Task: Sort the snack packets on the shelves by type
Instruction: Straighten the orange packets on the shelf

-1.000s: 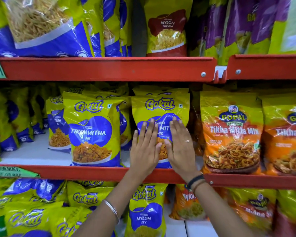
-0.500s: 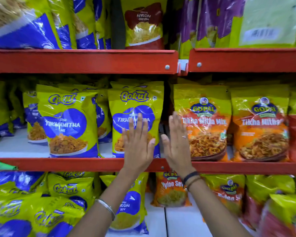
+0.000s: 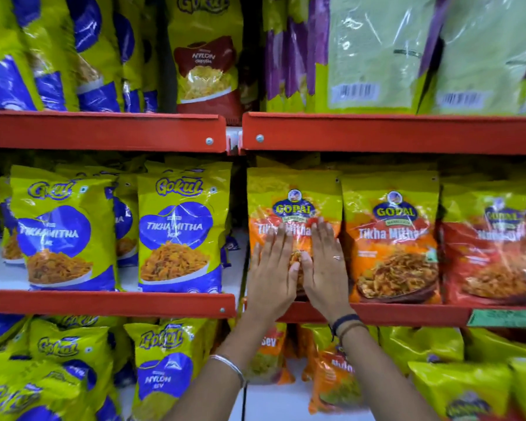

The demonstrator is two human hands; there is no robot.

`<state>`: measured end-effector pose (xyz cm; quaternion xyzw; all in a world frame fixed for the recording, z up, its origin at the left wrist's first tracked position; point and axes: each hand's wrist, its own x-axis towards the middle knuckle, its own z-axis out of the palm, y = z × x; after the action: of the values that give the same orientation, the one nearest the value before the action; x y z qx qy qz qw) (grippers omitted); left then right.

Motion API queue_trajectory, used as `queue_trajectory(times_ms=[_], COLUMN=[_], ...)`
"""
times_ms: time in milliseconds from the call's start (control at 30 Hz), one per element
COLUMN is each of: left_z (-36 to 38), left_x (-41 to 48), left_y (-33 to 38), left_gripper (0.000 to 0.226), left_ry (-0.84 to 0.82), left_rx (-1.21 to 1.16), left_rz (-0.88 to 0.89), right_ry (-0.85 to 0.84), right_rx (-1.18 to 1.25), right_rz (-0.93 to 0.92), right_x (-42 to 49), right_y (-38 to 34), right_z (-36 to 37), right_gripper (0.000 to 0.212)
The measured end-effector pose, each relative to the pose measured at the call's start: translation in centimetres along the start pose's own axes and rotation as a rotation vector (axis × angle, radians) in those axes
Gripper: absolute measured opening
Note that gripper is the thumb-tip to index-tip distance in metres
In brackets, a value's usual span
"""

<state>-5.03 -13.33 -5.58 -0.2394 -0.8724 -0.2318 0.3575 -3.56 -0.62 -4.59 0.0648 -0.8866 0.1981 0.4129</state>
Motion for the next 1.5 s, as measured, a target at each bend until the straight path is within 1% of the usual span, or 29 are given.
queue_trajectory(times_ms=[167,267,300,367,400,467,533,600,633,700,800,833,900,967,1100,1200,1233,1300,1367,1400,1433,1500], left_z=[0.2,-0.1,-0.1,-0.1,-0.1,0.0,-0.1,-0.4,-0.2,0.4,1.5,1.7,1.9,2.0,2.1,2.1,2.2,2.3,1.9,1.6,1.7,2.6], left_x=[0.1,-0.1,-0.1,0.2,0.7,2.4,4.8,7.5,8.9,11.8,15.1,15.9,16.6,17.1,18.1,18.1,18.0,17.8,17.0,16.3,15.3,12.3], left_y=[0.3,1.0,1.5,2.7,3.7,6.0,8.6,10.9,11.7,12.3,12.5,12.6,12.8,12.9,12.0,12.2,12.2,12.2,12.5,12.7,12.7,13.3], left_gripper=[0.060,0.065,0.068,0.069,0.065,0.054,0.040,0.030,0.027,0.027,0.034,0.034,0.035,0.039,0.049,0.064,0.065,0.052,0.042,0.040,0.038,0.043], left_ry=[0.027,0.052,0.069,0.124,0.161,0.227,0.265,0.260,0.251,0.209,0.103,0.071,0.054,0.100,0.132,0.155,0.156,0.134,0.148,0.178,0.232,0.301], left_rx=[0.059,0.080,0.077,0.042,-0.009,-0.163,-0.310,-0.406,-0.431,-0.450,-0.431,-0.406,-0.398,-0.435,-0.378,-0.378,-0.375,-0.336,-0.390,-0.384,-0.308,-0.073], left_rz=[-0.012,-0.052,-0.069,-0.104,-0.115,-0.103,-0.042,-0.006,-0.025,-0.159,-0.417,-0.497,-0.577,-0.595,-0.526,-0.457,-0.437,-0.429,-0.427,-0.385,-0.300,-0.074], right_ry=[-0.044,-0.107,-0.101,-0.004,0.059,0.173,0.256,0.271,0.254,0.205,0.139,0.129,0.089,0.065,0.038,0.044,0.050,0.053,0.082,0.127,0.194,0.317], right_rx=[0.034,0.126,0.174,0.257,0.294,0.358,0.381,0.330,0.297,0.259,0.192,0.178,0.181,0.134,-0.005,-0.092,-0.111,-0.115,-0.080,-0.060,-0.047,-0.042], right_rz=[-0.037,-0.128,-0.157,-0.174,-0.148,-0.035,0.094,0.194,0.236,0.284,0.282,0.292,0.347,0.385,0.403,0.379,0.375,0.369,0.351,0.313,0.268,0.184], right_x=[0.1,0.0,-0.1,-0.3,-0.3,0.4,2.0,4.0,5.0,6.8,9.1,9.7,10.6,11.2,11.8,11.6,11.4,11.1,10.3,9.5,8.6,6.0], right_y=[0.4,1.5,2.4,4.4,5.6,8.0,10.7,12.9,14.2,16.2,18.2,18.6,18.6,18.6,18.6,18.4,18.2,18.1,17.8,17.7,17.5,16.4], right_z=[-0.3,-2.1,-3.2,-5.6,-6.9,-9.4,-11.7,-13.8,-14.6,-15.4,-15.6,-15.6,-15.7,-15.9,-16.0,-15.6,-15.6,-15.5,-15.7,-15.7,-15.7,-15.3], right_gripper=[0.059,0.058,0.057,0.054,0.054,0.053,0.051,0.049,0.047,0.043,0.047,0.045,0.039,0.032,0.030,0.030,0.029,0.029,0.029,0.030,0.032,0.036])
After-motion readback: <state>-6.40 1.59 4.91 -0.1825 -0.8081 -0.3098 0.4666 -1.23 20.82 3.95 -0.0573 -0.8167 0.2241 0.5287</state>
